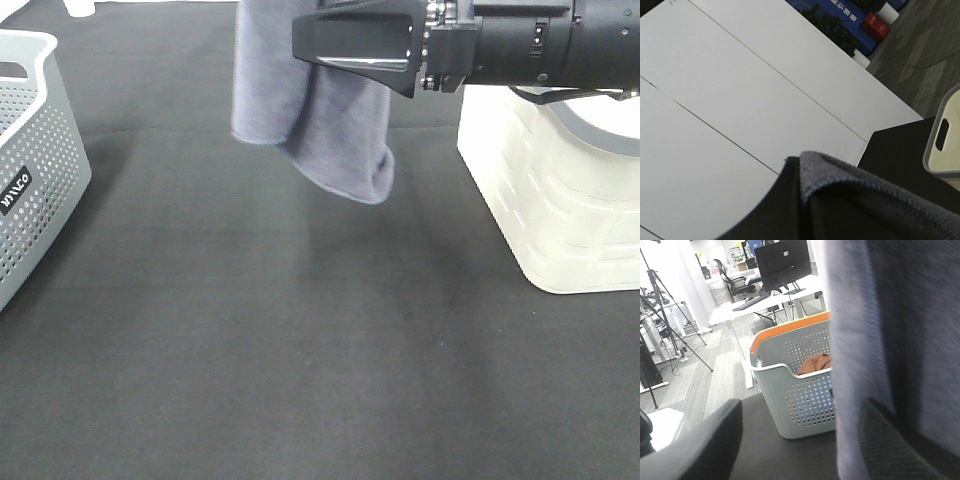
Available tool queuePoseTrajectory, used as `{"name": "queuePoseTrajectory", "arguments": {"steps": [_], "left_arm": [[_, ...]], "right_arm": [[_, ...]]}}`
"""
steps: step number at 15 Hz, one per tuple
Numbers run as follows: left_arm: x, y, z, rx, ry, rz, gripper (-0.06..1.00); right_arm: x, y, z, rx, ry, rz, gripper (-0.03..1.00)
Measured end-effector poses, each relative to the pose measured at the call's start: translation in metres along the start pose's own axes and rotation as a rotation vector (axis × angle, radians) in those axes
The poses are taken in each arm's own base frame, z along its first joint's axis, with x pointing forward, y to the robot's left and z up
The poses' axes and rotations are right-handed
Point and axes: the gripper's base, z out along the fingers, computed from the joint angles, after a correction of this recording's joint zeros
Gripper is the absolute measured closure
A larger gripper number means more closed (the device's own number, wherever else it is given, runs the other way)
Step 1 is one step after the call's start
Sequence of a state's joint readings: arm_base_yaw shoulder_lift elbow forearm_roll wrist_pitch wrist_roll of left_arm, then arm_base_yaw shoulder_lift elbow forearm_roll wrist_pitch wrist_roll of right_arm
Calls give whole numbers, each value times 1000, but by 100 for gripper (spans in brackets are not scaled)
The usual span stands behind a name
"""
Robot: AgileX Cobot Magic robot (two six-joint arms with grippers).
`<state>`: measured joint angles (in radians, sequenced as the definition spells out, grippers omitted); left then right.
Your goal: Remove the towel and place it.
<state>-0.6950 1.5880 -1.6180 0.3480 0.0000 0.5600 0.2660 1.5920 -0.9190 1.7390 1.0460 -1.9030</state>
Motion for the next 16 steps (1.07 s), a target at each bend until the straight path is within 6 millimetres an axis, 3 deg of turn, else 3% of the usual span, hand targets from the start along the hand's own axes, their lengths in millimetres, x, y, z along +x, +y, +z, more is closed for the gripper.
{"name": "queuePoseTrajectory", "arguments": {"steps": [4,16], "left_arm": [[-4,-9,3,22,-10,-3,94],[4,-14,3,77,77,-2,94]], "right_arm": [[6,-12,0,116,45,8,33],[13,-17,-1,160,115,11,33]]}}
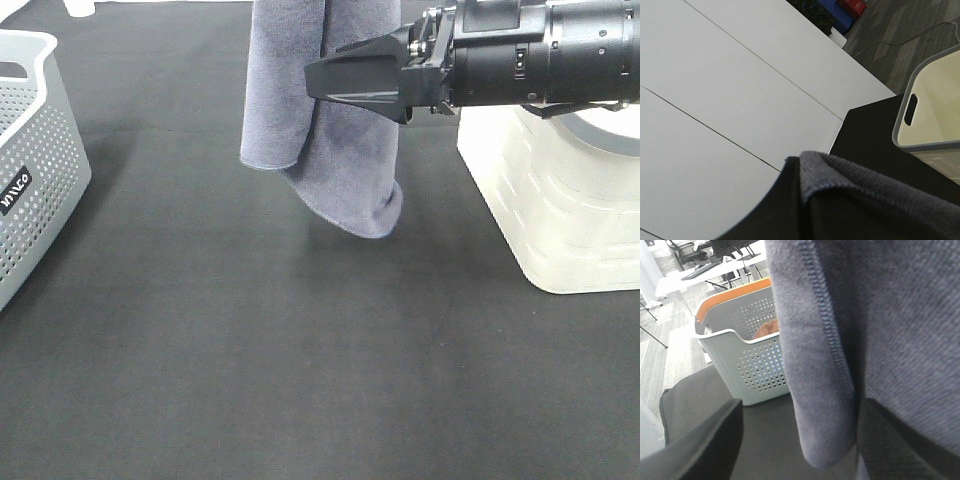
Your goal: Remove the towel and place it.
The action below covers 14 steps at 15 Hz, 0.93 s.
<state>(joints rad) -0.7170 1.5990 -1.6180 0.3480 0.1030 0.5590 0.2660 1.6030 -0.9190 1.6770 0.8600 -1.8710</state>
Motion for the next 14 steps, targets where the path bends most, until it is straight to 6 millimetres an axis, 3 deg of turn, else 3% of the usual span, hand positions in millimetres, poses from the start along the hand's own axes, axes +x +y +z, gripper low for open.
{"name": "queuePoseTrajectory", "arguments": {"steps": [6,14], "left_arm": [[-4,2,0,-22,-45,-68,94],[-2,-6,14,-52,-113,-73,94]], "right_arm": [[-5,1,0,-9,-54,-35,33],[27,-19,20,-63,-5,52,36]]}}
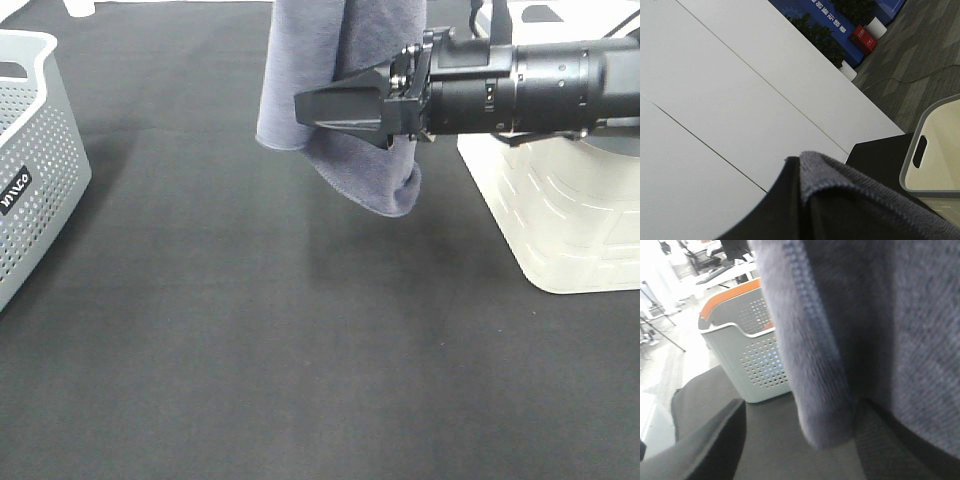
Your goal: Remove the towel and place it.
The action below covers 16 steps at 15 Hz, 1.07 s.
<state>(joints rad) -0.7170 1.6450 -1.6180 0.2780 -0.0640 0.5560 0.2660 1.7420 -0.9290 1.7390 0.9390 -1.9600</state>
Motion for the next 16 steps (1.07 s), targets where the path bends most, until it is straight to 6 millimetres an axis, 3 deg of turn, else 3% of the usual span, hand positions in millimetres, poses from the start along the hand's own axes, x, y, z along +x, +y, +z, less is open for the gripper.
{"name": "queuePoseTrajectory", "arguments": {"steps": [3,7,9,14,16], "left_arm": [[0,0,0,-2,-4,0,94],[0,0,0,-3,-6,0,94],[0,0,0,-3,-6,0,94],[2,0,0,4,13,1,94],[11,0,0,31,78,7,94]], "right_arm": [[7,-7,7,-12,14,20,39],[-5,-6,15,-28,-1,-20,40],[-3,-8,18,12,21,-25,46],[-1,-7,18,29,67,70,86],[-1,1,13,26,154,110,96]]}}
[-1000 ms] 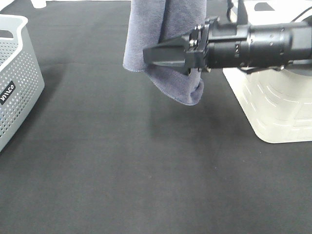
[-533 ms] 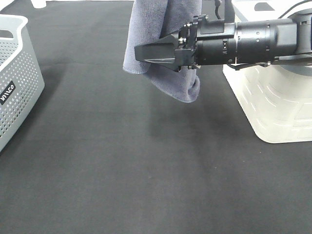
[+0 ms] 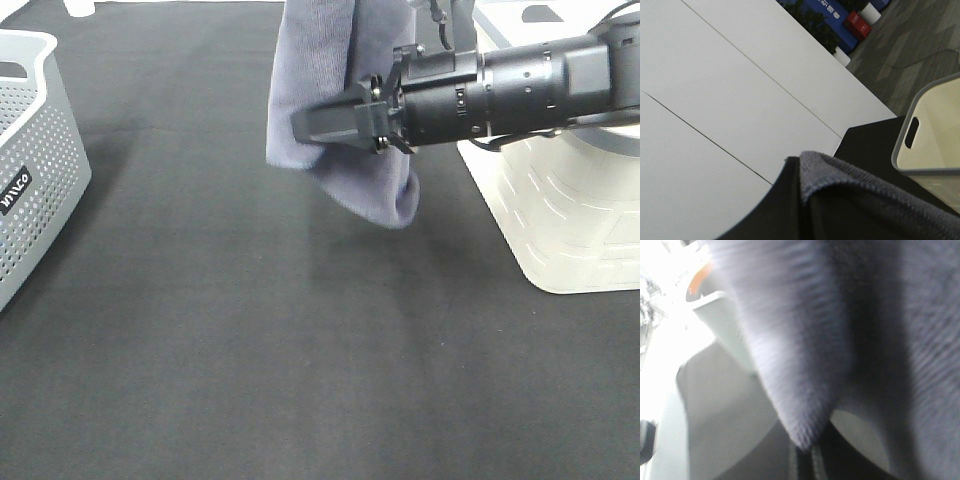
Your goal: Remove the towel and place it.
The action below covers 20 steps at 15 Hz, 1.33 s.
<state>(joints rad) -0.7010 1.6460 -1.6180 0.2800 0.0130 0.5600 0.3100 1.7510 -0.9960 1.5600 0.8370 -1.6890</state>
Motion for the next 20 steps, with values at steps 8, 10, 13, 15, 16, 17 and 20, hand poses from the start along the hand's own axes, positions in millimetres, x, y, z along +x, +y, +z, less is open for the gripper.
{"name": "queuePoseTrajectory", "arguments": {"steps": [8,10,13,15,16,17,20], "left_arm": [[49,1,-8,151,369,-17,94],[53,-2,-10,169,425,-76,94],[52,7,-17,126,457,-218,94],[70,16,-16,74,502,-286,94],[84,20,-12,48,523,-315,94],[94,25,-9,19,519,-335,94],[118,34,1,-51,484,-365,94]], "right_arm": [[-32,30,-46,132,444,63,96],[-48,28,-61,243,570,44,96],[-69,25,-77,377,629,-22,96],[-76,23,-79,412,623,-56,96],[-81,18,-79,444,597,-82,96],[-88,13,-78,491,552,-118,96],[-120,-2,-76,619,390,-242,96]]}}
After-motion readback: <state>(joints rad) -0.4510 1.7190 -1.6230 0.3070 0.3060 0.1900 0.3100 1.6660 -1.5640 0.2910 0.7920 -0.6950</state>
